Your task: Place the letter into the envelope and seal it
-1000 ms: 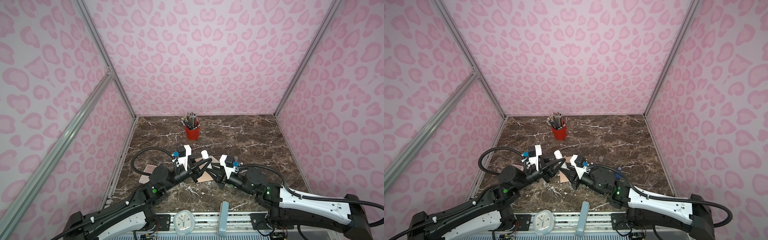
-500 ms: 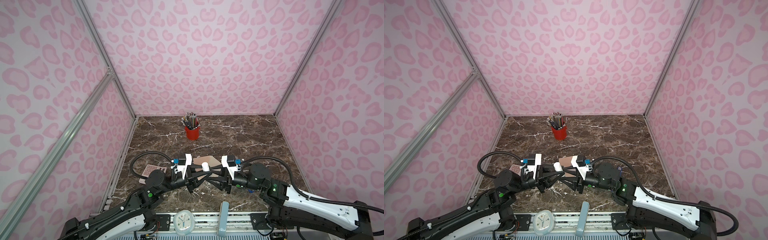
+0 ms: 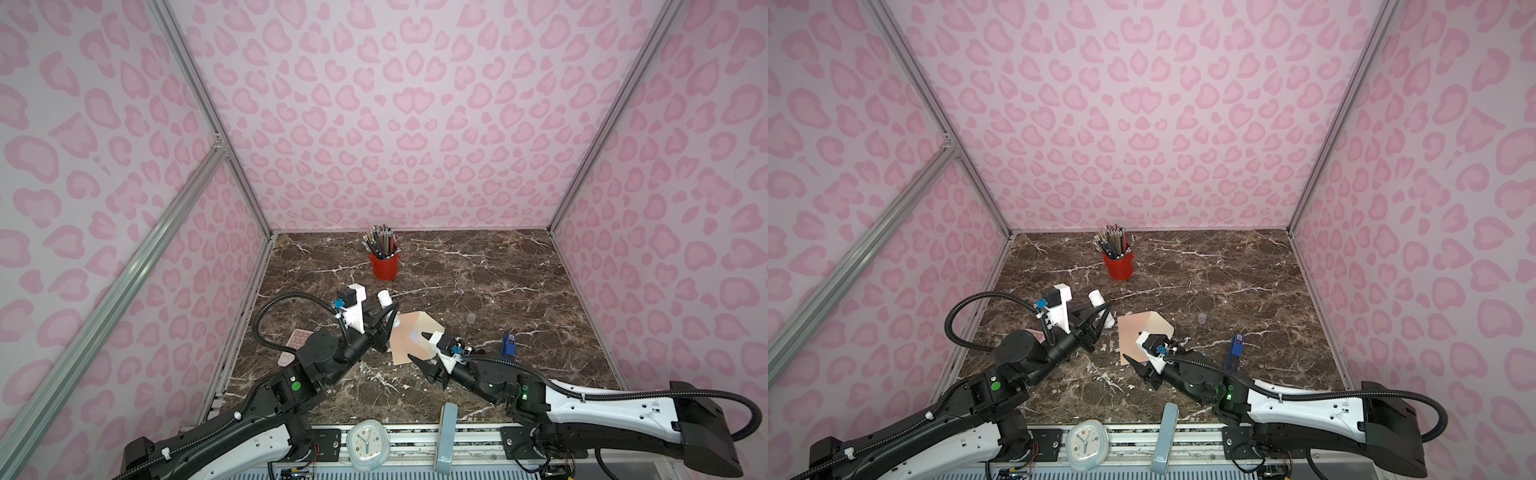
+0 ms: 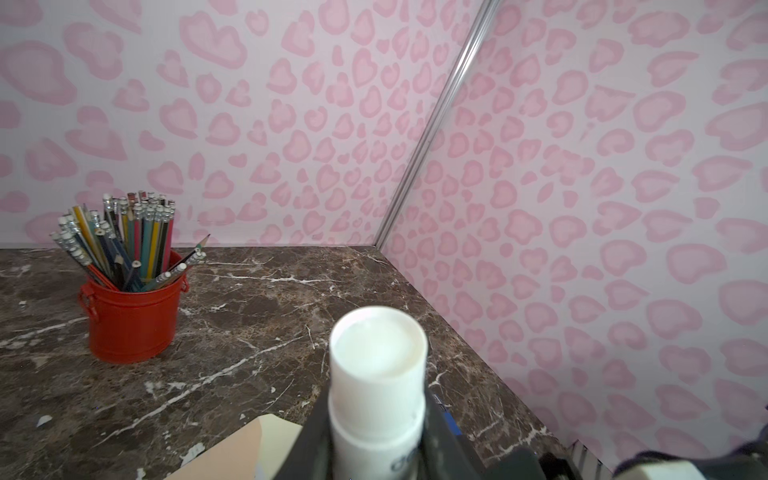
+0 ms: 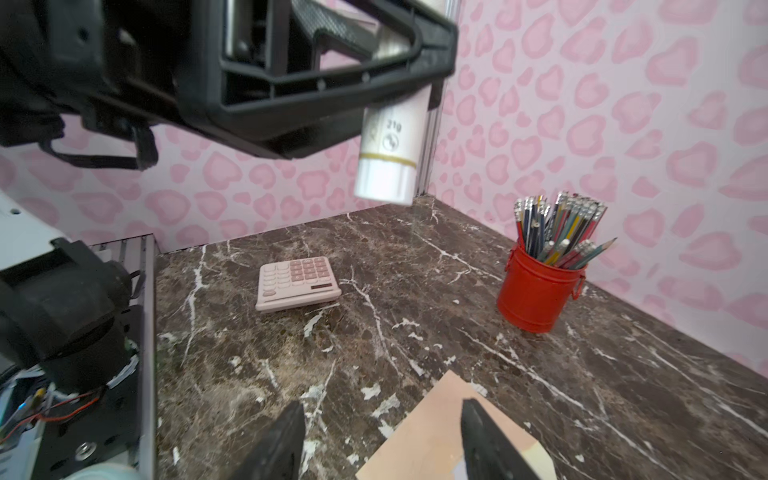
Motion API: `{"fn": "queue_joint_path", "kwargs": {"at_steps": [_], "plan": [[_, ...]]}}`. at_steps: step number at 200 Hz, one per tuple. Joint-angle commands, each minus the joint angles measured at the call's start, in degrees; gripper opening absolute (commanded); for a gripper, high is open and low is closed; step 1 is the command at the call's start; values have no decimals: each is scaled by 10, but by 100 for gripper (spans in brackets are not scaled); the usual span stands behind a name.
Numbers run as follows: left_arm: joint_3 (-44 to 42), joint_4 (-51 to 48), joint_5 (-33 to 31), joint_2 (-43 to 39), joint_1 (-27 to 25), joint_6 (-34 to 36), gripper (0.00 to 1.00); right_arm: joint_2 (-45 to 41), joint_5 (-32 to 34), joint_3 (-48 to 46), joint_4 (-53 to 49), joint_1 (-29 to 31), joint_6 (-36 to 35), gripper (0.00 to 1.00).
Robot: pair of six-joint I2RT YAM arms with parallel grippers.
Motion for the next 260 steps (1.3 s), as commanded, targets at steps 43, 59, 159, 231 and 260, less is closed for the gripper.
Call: {"fn": "queue_joint_path", "kwargs": {"at_steps": [43, 59, 159, 231, 260], "plan": [[16, 126, -77, 79, -18, -49, 4, 106, 196, 27, 230, 46, -150, 58], [29, 131, -88, 96, -23, -55, 4, 127, 206, 34, 254, 45, -162, 58], [51, 126, -93, 137, -33, -78, 4, 194, 230, 82, 293, 26, -168, 51], [57, 117, -84, 140, -36, -77, 4, 211, 244, 90, 305, 23, -169, 36], [58, 115, -83, 141, -36, -78, 4, 214, 245, 94, 298, 22, -169, 37]]}}
